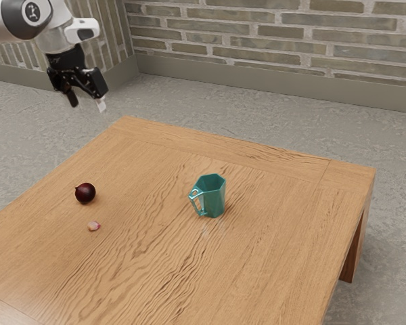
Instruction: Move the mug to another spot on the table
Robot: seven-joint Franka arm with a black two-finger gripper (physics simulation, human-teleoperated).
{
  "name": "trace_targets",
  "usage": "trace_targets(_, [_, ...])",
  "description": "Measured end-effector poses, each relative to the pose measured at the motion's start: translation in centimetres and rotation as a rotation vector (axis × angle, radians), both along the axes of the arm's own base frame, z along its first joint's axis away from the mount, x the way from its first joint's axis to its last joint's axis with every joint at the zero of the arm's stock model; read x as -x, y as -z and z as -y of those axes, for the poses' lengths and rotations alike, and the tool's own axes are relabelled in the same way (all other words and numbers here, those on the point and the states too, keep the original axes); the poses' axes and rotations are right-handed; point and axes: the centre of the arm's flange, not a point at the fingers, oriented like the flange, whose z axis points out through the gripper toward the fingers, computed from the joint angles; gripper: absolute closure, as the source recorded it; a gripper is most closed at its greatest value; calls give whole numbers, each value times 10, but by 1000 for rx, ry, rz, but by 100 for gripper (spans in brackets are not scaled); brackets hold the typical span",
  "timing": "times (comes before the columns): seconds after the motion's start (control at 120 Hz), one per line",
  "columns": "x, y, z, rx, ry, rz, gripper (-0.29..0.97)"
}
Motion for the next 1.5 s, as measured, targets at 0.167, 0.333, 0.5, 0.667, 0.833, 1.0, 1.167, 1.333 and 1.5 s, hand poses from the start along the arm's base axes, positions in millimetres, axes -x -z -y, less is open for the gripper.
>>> trace_targets(0.167, [13,11,-20,5,-26,-11,2])
trace_targets(0.333, [7,68,48,1,103,-33,2])
trace_targets(0.5, [-2,132,147,-14,282,-30,2])
trace_targets(0.667, [-1,203,200,-28,394,-5,4])
trace_targets(0.833, [-23,250,112,-49,274,49,4])
trace_targets(1.0, [-33,282,131,-62,347,82,5])
trace_targets(1.167, [-42,317,156,-66,420,112,5])
trace_targets(1.333, [-57,340,167,-72,450,171,5])
trace_targets(1.5, [-72,348,172,-63,440,239,11])
